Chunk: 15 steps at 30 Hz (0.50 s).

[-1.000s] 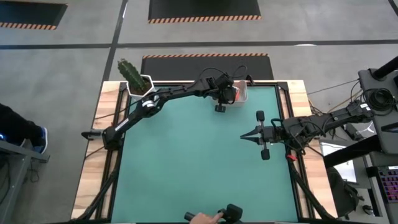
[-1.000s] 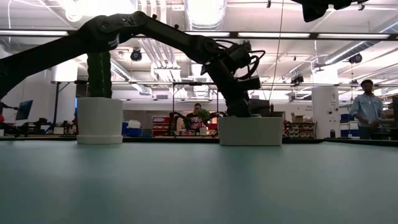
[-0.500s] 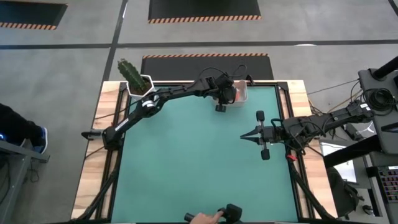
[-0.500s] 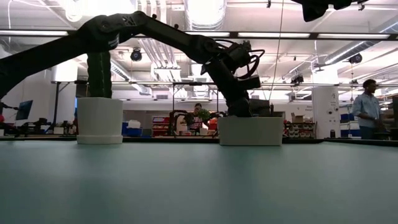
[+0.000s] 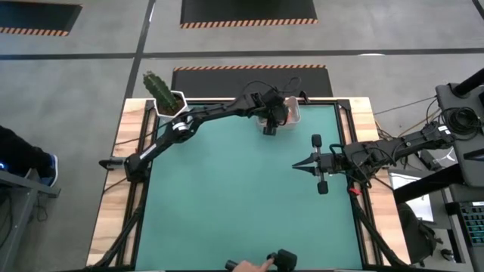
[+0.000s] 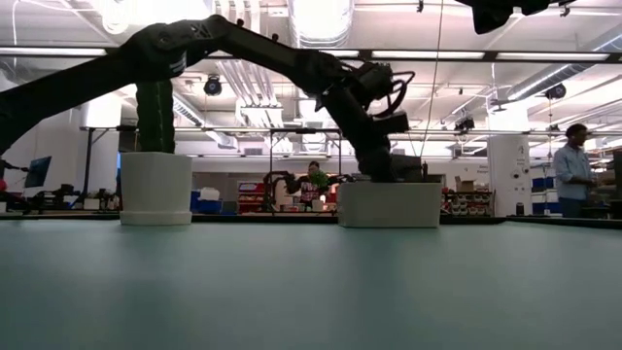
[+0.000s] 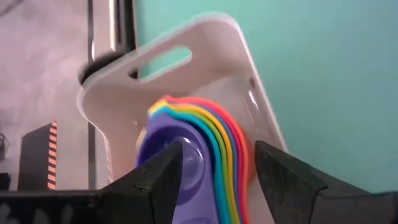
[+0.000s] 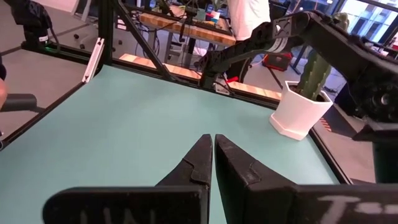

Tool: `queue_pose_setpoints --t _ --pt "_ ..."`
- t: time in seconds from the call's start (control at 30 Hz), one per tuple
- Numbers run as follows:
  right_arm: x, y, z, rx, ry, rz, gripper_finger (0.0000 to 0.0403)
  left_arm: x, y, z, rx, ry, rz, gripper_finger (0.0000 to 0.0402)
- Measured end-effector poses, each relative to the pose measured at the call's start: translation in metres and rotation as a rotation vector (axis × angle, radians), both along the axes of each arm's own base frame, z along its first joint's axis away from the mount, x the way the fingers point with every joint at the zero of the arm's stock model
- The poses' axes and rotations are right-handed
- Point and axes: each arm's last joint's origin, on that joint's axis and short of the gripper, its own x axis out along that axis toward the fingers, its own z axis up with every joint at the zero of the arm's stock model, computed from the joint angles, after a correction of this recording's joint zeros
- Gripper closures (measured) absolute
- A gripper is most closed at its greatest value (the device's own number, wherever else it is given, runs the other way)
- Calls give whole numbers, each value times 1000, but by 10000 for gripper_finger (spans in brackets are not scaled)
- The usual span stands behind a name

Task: Nest measuring cups in basket
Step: Return to Home Position

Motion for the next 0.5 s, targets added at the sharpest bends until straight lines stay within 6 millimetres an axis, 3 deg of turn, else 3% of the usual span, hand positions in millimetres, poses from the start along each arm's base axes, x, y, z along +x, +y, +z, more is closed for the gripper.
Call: queue_pose_setpoints --t 0.3,0.5 --pt "0 0 0 -10 0 1 394 -11 -15 49 -45 -67 -50 231" --pt "0 0 -6 -57 4 10 394 -29 -59 109 -209 -138 -208 285"
